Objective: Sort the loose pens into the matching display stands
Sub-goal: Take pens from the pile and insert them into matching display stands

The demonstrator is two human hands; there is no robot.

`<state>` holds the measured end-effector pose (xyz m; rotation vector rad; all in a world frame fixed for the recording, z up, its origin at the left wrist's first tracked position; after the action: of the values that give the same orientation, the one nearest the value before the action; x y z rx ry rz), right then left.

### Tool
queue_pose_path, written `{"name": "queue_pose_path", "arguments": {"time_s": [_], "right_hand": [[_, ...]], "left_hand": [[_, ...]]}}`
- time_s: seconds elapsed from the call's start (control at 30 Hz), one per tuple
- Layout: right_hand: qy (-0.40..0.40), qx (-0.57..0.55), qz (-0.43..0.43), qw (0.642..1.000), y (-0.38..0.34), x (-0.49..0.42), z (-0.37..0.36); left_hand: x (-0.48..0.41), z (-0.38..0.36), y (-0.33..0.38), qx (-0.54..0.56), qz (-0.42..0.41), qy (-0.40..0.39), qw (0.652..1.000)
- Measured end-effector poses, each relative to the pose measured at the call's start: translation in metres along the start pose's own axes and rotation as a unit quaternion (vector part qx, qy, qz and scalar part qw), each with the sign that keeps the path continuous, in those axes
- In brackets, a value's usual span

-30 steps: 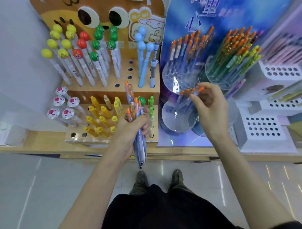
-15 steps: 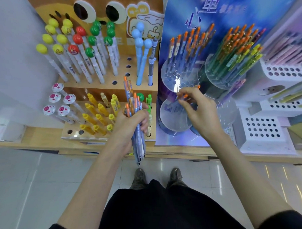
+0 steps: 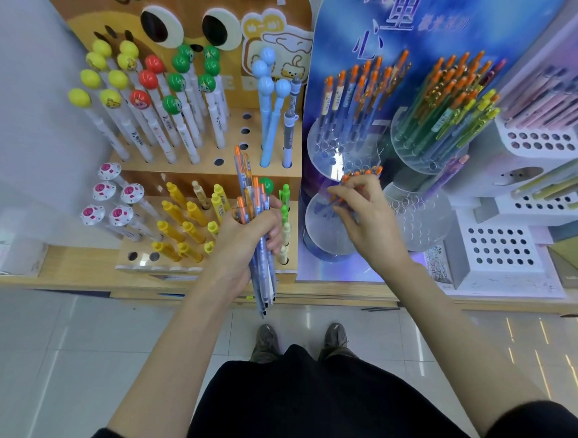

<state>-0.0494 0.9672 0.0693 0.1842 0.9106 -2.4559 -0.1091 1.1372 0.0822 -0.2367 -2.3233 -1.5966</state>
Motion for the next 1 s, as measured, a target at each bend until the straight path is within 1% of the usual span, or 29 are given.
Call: {"name": "queue_pose_path", "arguments": {"time_s": [0.1, 0.17, 0.23, 0.3, 0.37, 0.4, 0.43, 0.47, 0.5, 0.53, 0.6, 0.67, 0.73, 0.83, 0.87, 1.0], "right_hand": [[0.005, 0.078, -0.047, 0.996, 0.0, -0.008, 0.0], [-0.029, 0.086, -0.095, 0.991, 0.001, -0.016, 0.0], [-0.07, 0.088, -0.126, 0.986, 0.003, -0.023, -0.003], [-0.103, 0.087, -0.129, 0.983, 0.002, -0.026, -0.005], [-0.113, 0.063, -0.115, 0.985, -0.006, -0.025, -0.003], [-0.097, 0.033, -0.105, 0.989, -0.011, -0.025, 0.001], [-0.074, -0.024, -0.105, 0.991, -0.018, -0.025, 0.005], [-0.056, -0.107, -0.116, 0.986, -0.027, -0.026, 0.01], [-0.055, -0.195, -0.135, 0.97, -0.036, -0.028, 0.011], [-0.074, -0.27, -0.155, 0.947, -0.048, -0.031, 0.009], [-0.147, -0.357, -0.187, 0.904, -0.067, -0.036, -0.001], [-0.19, -0.407, -0.2, 0.871, -0.079, -0.04, -0.01], [-0.201, -0.449, -0.204, 0.846, -0.082, -0.042, -0.017], [-0.216, -0.507, -0.203, 0.809, -0.087, -0.045, -0.024], [-0.217, -0.51, -0.2, 0.808, -0.09, -0.047, -0.025], [-0.194, -0.48, -0.183, 0.836, -0.101, -0.055, -0.027]], "left_hand": [[0.001, 0.0, 0.0, 0.001, 0.0, -0.003, 1.0], [0.001, 0.0, 0.0, -0.002, -0.001, -0.008, 1.0], [0.001, 0.0, 0.0, -0.01, 0.001, -0.014, 1.0], [0.003, -0.001, 0.0, -0.006, 0.003, -0.03, 1.0], [0.006, -0.004, 0.002, -0.002, 0.002, -0.051, 0.999], [0.007, -0.004, 0.003, -0.003, 0.001, -0.054, 0.999], [0.008, -0.003, 0.003, -0.001, 0.005, -0.054, 0.999], [0.008, -0.003, 0.005, 0.004, 0.007, -0.057, 0.998], [0.009, -0.002, 0.006, 0.01, 0.011, -0.061, 0.998], [0.01, -0.002, 0.007, 0.013, 0.013, -0.068, 0.997], [0.011, 0.0, 0.011, 0.01, 0.016, -0.068, 0.997], [0.012, 0.005, 0.014, 0.006, 0.011, -0.052, 0.999], [0.014, 0.013, 0.017, 0.0, 0.003, -0.031, 1.0], [0.017, 0.027, 0.02, 0.006, -0.011, 0.022, 1.0], [0.017, 0.03, 0.022, 0.008, -0.015, 0.038, 0.999], [0.018, 0.039, 0.028, 0.014, -0.024, 0.064, 0.998]]}}
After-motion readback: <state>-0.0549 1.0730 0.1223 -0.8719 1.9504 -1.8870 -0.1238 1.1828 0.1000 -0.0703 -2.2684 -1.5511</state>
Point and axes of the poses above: each hand's wrist, its own x-axis away from the middle knuckle, its own z-axis out of the back of the hand, y = z × x, the point moved 5 cm from there along -x, towards the middle knuckle, and after that the axes turned 5 degrees about -y, right-handed, at the moved point
